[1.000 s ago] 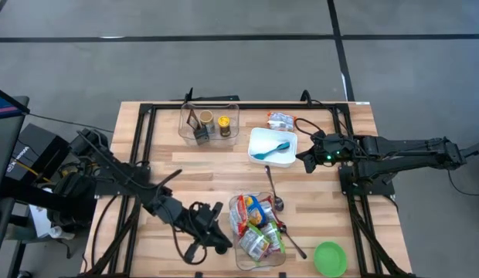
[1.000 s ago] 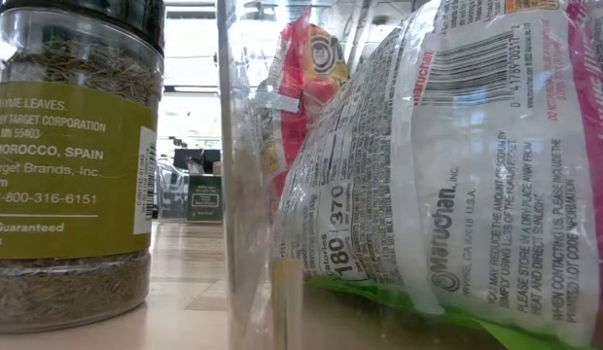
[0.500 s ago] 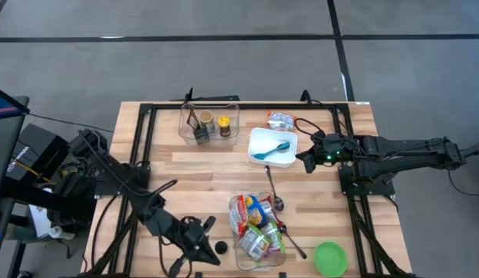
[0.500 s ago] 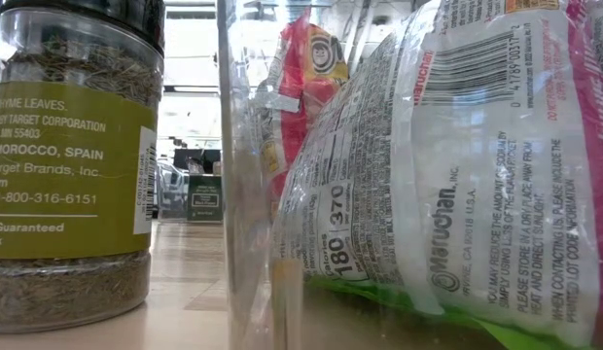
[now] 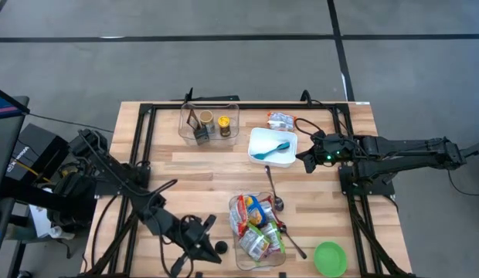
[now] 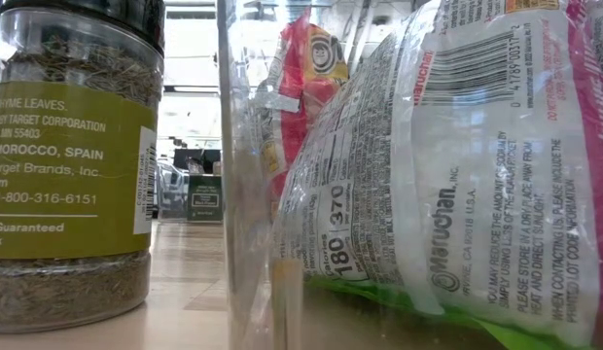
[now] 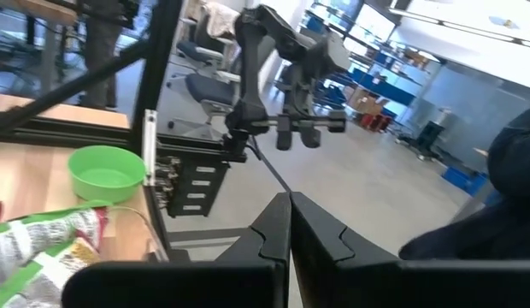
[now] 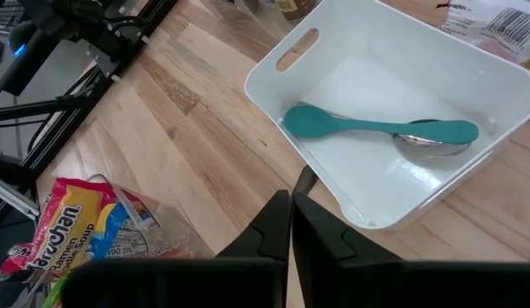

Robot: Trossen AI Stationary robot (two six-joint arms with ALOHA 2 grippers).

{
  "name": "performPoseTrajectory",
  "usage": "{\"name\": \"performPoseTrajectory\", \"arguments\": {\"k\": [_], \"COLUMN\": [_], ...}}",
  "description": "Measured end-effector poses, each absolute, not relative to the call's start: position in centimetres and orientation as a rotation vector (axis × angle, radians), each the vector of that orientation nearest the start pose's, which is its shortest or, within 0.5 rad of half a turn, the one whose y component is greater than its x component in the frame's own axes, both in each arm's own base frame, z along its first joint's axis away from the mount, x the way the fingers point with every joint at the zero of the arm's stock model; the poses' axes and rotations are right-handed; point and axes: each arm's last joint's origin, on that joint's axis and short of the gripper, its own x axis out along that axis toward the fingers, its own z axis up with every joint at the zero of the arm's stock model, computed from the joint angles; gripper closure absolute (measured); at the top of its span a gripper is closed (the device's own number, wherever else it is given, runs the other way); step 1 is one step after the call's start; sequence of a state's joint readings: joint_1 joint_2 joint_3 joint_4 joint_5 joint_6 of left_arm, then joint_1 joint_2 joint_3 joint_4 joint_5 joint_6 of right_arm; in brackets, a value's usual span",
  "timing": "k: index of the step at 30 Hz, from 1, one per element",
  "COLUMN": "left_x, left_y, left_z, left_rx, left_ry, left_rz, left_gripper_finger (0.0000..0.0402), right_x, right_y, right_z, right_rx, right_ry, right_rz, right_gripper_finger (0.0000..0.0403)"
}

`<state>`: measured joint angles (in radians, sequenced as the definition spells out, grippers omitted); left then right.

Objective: Pick & Place Food Item
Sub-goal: Put the black seasoning bottle into the top transparent bin

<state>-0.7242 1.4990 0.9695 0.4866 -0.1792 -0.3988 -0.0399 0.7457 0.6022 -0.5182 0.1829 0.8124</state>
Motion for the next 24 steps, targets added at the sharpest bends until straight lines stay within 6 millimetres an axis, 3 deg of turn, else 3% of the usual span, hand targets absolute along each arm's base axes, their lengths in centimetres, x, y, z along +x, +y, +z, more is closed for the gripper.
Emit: {"name": "performPoseTrajectory", "arguments": {"k": [15,24], "left_x": [25.8,25.8], "left_y": [-22.0,-22.0], "left_z": [29.1,30.4], "left_rx": [-0.374,-0.436], "left_ry": [0.136,0.017], "left_rz": [-0.494,-0.517], "left_gripper_finger": [0.0402,0.0402], "right_x": [15.3,15.3], "right_y": [-1.1,-1.1], "right_z": [24.8,24.8], "right_rx": [0.731,0.731], "right_ry": [0.535,0.536], "right_rz": [-0.469,-0.469], "right_gripper_finger": [0.0395,0.0395]}}
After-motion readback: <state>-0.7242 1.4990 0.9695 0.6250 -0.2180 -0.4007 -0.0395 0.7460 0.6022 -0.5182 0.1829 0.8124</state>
